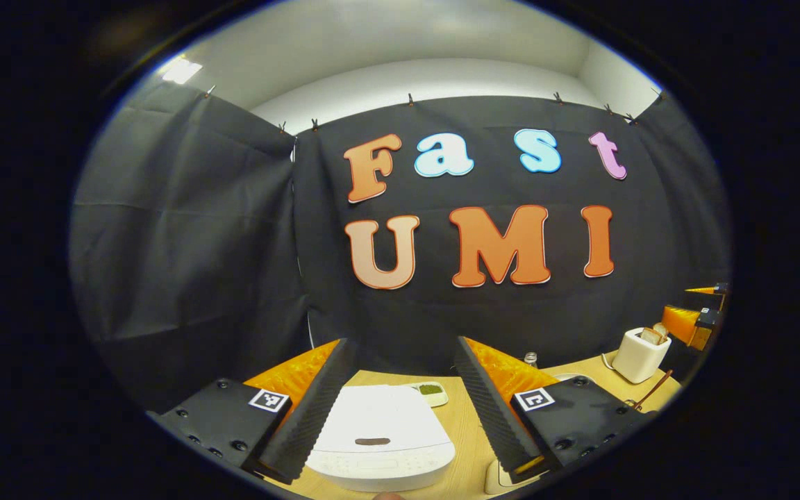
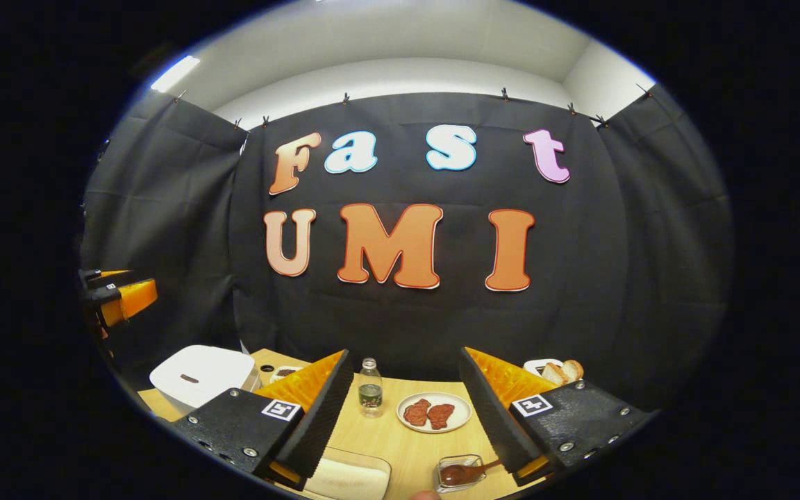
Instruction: Close the left gripper, press the button to open the rice cooker; take a wooden spoon from the chopstick holder with the right hand, scoop a spoonful of rice and pour it into the rice cooker, then put the wooden spoon back into the chopstick holder.
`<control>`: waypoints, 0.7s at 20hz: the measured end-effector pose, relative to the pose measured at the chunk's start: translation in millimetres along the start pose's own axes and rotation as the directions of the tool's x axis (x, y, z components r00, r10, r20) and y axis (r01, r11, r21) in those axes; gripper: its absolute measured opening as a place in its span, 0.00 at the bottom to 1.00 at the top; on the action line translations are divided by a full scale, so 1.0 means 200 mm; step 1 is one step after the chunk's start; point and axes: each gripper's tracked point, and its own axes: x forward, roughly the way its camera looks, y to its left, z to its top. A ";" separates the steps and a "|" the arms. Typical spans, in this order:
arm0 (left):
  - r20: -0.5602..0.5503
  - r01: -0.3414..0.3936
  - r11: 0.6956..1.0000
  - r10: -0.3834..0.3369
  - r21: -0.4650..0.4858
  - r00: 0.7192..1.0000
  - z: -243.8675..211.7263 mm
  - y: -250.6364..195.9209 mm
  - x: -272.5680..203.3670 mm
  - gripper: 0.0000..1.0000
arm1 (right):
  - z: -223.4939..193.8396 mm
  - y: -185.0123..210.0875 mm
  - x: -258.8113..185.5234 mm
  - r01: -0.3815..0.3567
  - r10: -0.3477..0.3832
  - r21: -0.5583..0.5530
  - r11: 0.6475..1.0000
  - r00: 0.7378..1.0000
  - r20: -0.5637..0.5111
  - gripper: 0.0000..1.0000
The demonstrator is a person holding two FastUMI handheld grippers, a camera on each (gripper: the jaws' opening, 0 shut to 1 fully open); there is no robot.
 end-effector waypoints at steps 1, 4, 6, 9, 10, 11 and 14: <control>0.011 0.020 1.000 -0.020 0.019 1.000 0.01 -0.05 -0.03 1.00 | -0.01 0.02 0.00 -0.014 0.014 0.007 1.000 1.000 -0.003 0.95; 0.006 0.057 0.996 -0.058 0.074 0.998 -0.01 -0.12 -0.06 1.00 | -0.02 0.05 0.01 -0.024 0.024 0.018 1.000 1.000 -0.009 0.95; 0.009 0.072 0.993 -0.073 0.094 0.997 -0.01 -0.16 -0.06 1.00 | -0.02 0.06 0.02 -0.023 0.024 0.034 0.999 1.000 -0.004 0.95; 0.007 0.082 0.993 -0.083 0.086 0.997 -0.03 -0.19 -0.06 1.00 | 0.00 0.07 0.01 -0.024 0.023 0.026 0.999 0.999 0.031 0.95; 0.001 0.080 0.993 -0.081 0.082 0.997 -0.04 -0.20 -0.06 1.00 | -0.01 0.07 0.02 -0.019 0.018 0.017 1.000 0.999 0.031 0.95; -0.017 0.079 0.993 -0.078 0.085 0.997 -0.07 -0.21 -0.05 1.00 | -0.01 0.07 0.01 -0.018 0.017 0.012 1.000 0.999 0.031 0.95; -0.035 0.091 0.992 -0.088 0.088 0.995 -0.11 -0.25 -0.05 1.00 | -0.02 0.08 0.01 -0.016 0.015 0.009 1.000 1.000 0.026 0.95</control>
